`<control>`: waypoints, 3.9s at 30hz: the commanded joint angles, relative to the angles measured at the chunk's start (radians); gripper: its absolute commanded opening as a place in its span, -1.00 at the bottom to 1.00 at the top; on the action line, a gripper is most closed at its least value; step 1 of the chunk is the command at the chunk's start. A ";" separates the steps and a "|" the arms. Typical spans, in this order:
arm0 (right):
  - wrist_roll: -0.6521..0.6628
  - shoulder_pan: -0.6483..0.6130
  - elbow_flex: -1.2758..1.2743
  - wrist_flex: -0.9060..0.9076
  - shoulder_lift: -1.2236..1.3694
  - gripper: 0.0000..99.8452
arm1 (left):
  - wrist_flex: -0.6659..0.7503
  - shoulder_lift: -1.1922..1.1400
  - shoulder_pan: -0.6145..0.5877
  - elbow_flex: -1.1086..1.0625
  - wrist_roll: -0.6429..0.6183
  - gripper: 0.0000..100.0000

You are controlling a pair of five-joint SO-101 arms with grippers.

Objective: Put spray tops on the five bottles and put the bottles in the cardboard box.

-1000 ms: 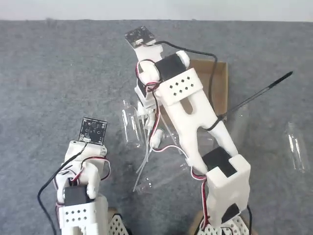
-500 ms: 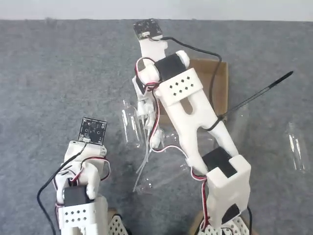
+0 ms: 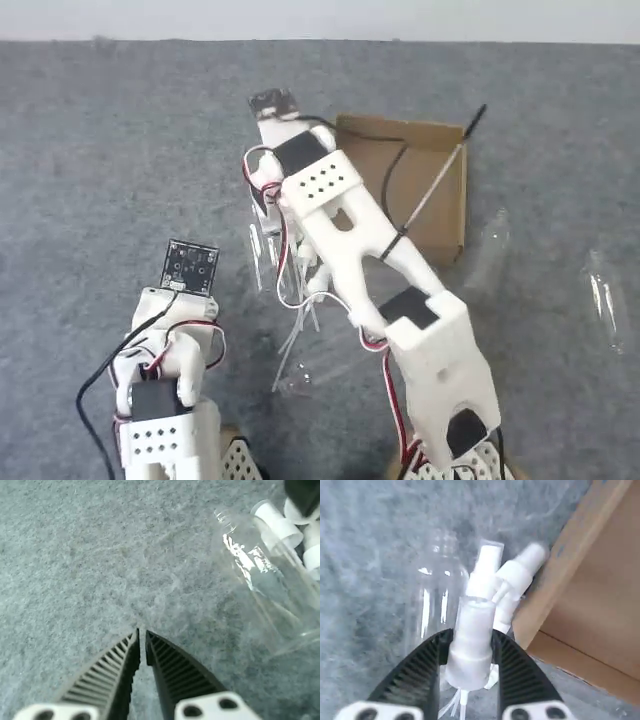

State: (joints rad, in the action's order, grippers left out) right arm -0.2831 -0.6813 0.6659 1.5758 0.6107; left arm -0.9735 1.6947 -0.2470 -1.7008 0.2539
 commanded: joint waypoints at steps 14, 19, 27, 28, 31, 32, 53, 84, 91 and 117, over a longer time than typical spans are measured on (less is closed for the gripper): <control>-0.109 -0.005 0.014 0.036 0.024 -0.58 | -0.005 0.017 -0.006 0.008 -0.009 -0.98; -0.103 -0.002 0.015 0.045 0.004 -0.58 | -0.005 0.017 -0.006 0.008 -0.009 -0.98; -0.018 0.028 0.014 0.096 -0.186 -0.80 | -0.005 0.017 -0.003 0.008 -0.009 -0.98; 0.014 0.028 0.014 0.101 -0.208 -0.85 | -0.005 0.017 -0.003 0.008 -0.009 -0.98; 0.117 0.028 0.014 0.130 -0.265 -0.92 | -0.003 0.017 -0.005 0.008 -0.009 -0.98; 0.144 0.028 0.014 0.143 -0.280 -0.92 | -0.003 0.017 -0.005 0.008 -0.009 -0.98; 0.562 0.496 -0.356 0.211 -0.805 -0.93 | -0.083 -0.021 0.017 0.294 0.078 -0.97; 1.163 1.356 -1.241 -0.509 -0.997 -0.73 | -0.092 -1.643 0.551 1.342 -0.245 -0.70; 1.171 1.369 -1.307 -0.591 -0.997 -0.73 | -0.091 -1.803 0.540 1.435 -0.264 -0.70; 1.218 1.369 -1.333 -0.595 -0.997 -0.73 | -0.098 -1.973 0.463 1.523 -0.258 -0.94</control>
State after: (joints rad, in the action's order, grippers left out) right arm 0.9244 0.6782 -0.6736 0.9989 -0.3360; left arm -1.0871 -0.2938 0.2133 -0.2186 -0.0008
